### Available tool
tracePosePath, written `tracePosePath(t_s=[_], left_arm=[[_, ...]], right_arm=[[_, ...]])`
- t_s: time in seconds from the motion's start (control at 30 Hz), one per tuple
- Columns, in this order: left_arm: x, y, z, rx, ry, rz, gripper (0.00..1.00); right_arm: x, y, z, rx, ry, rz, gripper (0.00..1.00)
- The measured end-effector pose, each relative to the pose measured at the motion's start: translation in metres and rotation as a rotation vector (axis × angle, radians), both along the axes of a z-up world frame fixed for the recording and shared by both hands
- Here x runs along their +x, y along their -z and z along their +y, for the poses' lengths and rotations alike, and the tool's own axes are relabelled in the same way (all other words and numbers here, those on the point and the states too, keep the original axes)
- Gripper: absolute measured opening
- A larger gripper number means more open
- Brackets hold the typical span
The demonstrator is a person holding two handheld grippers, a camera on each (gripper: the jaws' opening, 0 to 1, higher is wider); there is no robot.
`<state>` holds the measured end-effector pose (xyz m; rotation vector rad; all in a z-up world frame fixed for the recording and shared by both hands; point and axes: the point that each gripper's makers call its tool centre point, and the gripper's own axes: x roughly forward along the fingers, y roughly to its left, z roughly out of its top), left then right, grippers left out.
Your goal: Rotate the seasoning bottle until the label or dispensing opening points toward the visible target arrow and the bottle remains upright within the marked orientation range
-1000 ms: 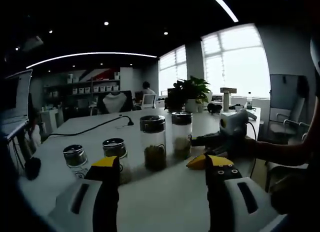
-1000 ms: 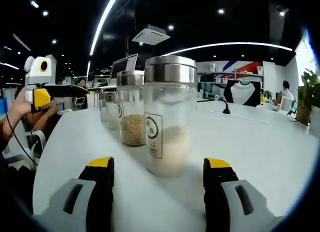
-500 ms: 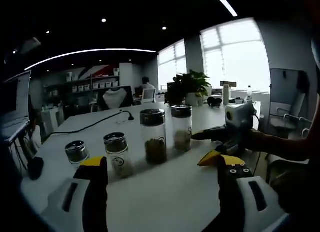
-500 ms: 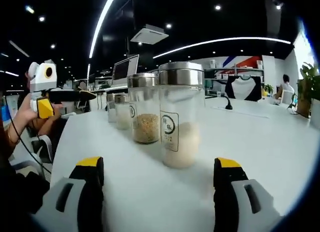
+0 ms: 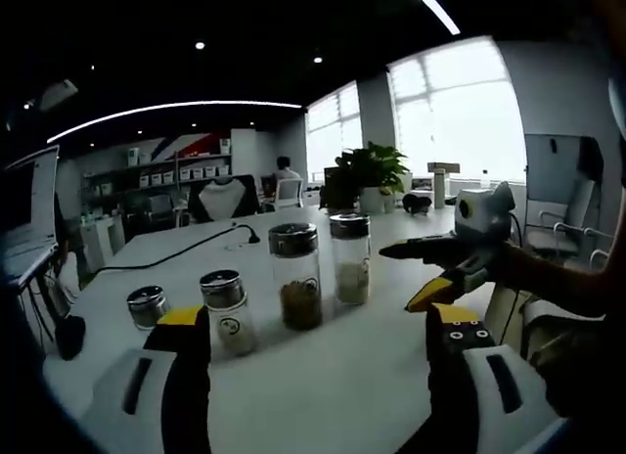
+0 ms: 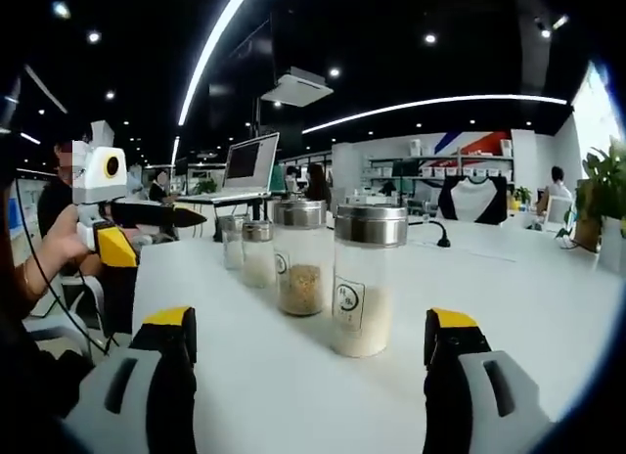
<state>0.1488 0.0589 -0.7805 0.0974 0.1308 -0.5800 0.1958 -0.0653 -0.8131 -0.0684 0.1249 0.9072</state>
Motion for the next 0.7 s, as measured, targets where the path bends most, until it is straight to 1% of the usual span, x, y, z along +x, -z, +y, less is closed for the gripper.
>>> tracePosePath(t_s=[0.17, 0.3, 0.37, 0.4, 0.5, 0.7], left_arm=[[-0.002, -0.004, 0.002, -0.021, -0.008, -0.006, 1.00], [-0.002, -0.004, 0.007, -0.014, -0.026, -0.006, 1.00], [-0.001, -0.006, 0.011, -0.014, -0.038, -0.013, 1.00], [-0.001, -0.007, 0.013, 0.000, -0.038, -0.027, 1.00], [0.000, -0.009, 0.016, 0.010, -0.054, -0.038, 1.00], [-0.003, -0.011, 0.022, -0.003, -0.064, -0.034, 1.00]], right_arm=[[-0.007, -0.011, -0.002, 0.005, 0.010, -0.032, 0.99], [-0.012, -0.017, -0.003, 0.011, 0.019, -0.040, 0.99], [-0.014, -0.020, -0.004, 0.014, 0.023, -0.048, 0.99], [-0.016, -0.022, -0.004, 0.016, 0.027, -0.051, 0.99], [-0.021, -0.029, -0.006, 0.020, 0.034, -0.065, 0.99], [-0.031, -0.042, -0.010, 0.015, 0.047, -0.099, 0.99]])
